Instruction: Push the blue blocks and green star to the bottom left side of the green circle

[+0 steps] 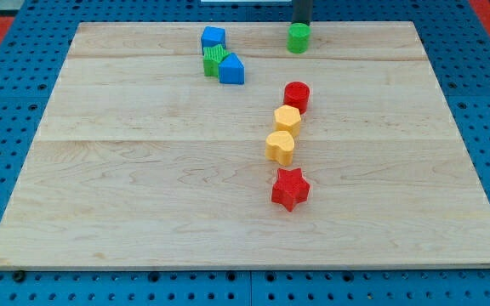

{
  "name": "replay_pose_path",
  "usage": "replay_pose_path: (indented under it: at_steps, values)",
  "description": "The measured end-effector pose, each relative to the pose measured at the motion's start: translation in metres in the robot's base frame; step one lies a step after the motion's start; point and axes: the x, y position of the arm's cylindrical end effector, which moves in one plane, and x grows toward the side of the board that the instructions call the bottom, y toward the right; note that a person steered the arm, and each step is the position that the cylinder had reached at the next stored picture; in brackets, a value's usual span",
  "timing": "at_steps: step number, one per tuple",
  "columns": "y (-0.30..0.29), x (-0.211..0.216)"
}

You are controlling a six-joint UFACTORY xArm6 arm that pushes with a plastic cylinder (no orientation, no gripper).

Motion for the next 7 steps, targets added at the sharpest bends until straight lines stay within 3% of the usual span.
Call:
replay_pose_path:
  at_steps: [2, 3, 5, 7]
  values:
    - [-0.143, 0.015]
    - [-0.159, 0.056]
    - [-0.167, 0.075]
    - [-0.185, 0.156]
